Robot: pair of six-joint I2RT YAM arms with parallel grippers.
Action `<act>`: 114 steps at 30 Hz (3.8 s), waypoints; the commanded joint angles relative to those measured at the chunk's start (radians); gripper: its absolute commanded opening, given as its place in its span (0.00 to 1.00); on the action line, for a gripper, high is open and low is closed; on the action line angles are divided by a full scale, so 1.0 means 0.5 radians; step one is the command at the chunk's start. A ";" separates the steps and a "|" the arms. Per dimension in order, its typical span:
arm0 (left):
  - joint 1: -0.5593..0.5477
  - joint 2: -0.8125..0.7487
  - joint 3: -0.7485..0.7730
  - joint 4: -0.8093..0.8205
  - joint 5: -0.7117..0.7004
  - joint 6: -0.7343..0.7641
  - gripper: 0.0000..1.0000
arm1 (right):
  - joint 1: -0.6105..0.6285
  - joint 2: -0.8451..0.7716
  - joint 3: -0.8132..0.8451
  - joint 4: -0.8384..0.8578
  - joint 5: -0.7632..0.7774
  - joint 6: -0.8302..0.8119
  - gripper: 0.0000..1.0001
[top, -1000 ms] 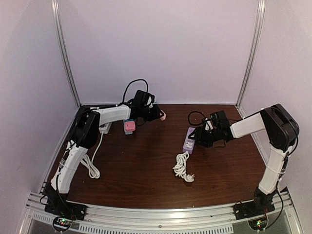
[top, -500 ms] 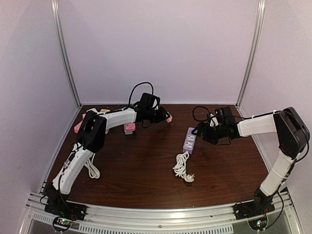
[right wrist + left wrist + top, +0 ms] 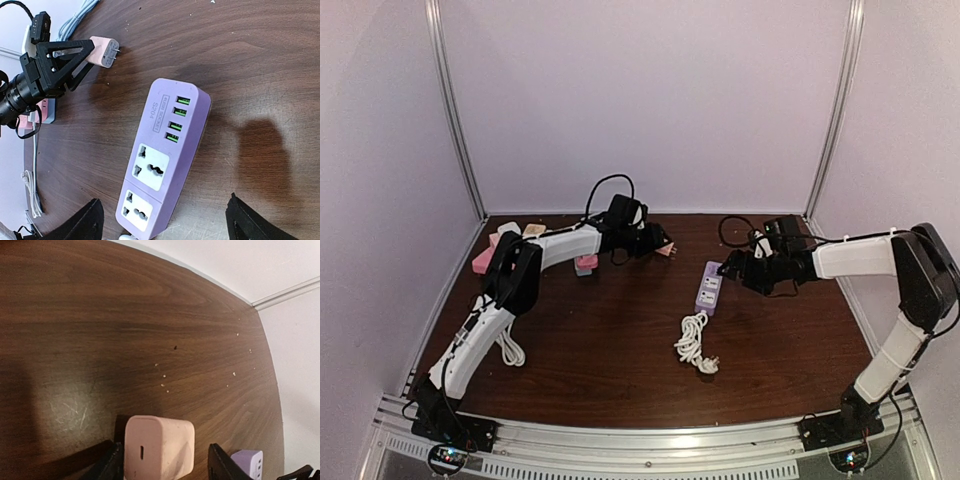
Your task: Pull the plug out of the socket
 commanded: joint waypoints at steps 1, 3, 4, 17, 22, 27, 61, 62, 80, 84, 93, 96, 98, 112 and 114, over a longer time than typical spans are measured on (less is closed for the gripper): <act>0.047 -0.097 0.061 -0.117 -0.023 0.141 0.65 | -0.010 -0.091 0.018 -0.044 0.085 -0.051 0.87; 0.057 -0.153 0.059 -0.182 -0.052 0.230 0.73 | -0.010 -0.102 0.023 -0.054 0.104 -0.063 0.89; 0.064 -0.176 0.059 -0.211 -0.060 0.266 0.77 | -0.010 -0.107 0.029 -0.056 0.116 -0.066 0.90; 0.080 -0.797 -0.429 -0.754 -0.616 0.687 0.90 | 0.076 -0.060 0.195 -0.113 0.251 -0.131 0.98; 0.082 -1.103 -0.783 -0.928 -1.072 0.691 0.93 | 0.121 -0.012 0.248 -0.124 0.274 -0.144 0.99; 0.111 -1.107 -0.853 -1.041 -1.227 0.661 0.98 | 0.164 0.060 0.321 -0.135 0.271 -0.150 0.99; 0.149 -0.675 -0.683 -1.159 -1.130 0.661 0.67 | 0.274 0.187 0.428 -0.119 0.252 -0.147 1.00; 0.147 -0.690 -0.702 -1.157 -1.112 0.678 0.65 | 0.275 0.190 0.434 -0.120 0.251 -0.145 1.00; -0.208 -1.410 -1.854 -0.730 -0.766 0.628 0.62 | 0.485 0.512 0.660 0.140 -0.066 0.094 1.00; -0.301 -1.543 -2.068 -0.656 -0.720 0.550 0.62 | 0.566 0.664 0.758 0.291 -0.182 0.243 1.00; -0.352 -1.696 -2.187 -0.568 -0.673 0.561 0.89 | 0.665 0.946 0.898 0.597 -0.354 0.527 0.98; -0.351 -1.749 -2.160 -0.558 -0.641 0.578 0.93 | 0.672 1.001 0.918 0.650 -0.398 0.584 0.97; -0.344 -1.812 -2.175 -0.552 -0.632 0.568 0.94 | 0.678 1.020 0.911 0.681 -0.414 0.603 0.96; -0.047 -2.095 -2.671 -0.163 -0.157 0.477 0.72 | 0.714 1.184 0.945 0.970 -0.588 0.789 0.81; -0.042 -2.068 -2.669 -0.152 -0.138 0.480 0.69 | 0.717 1.202 0.950 0.996 -0.593 0.811 0.76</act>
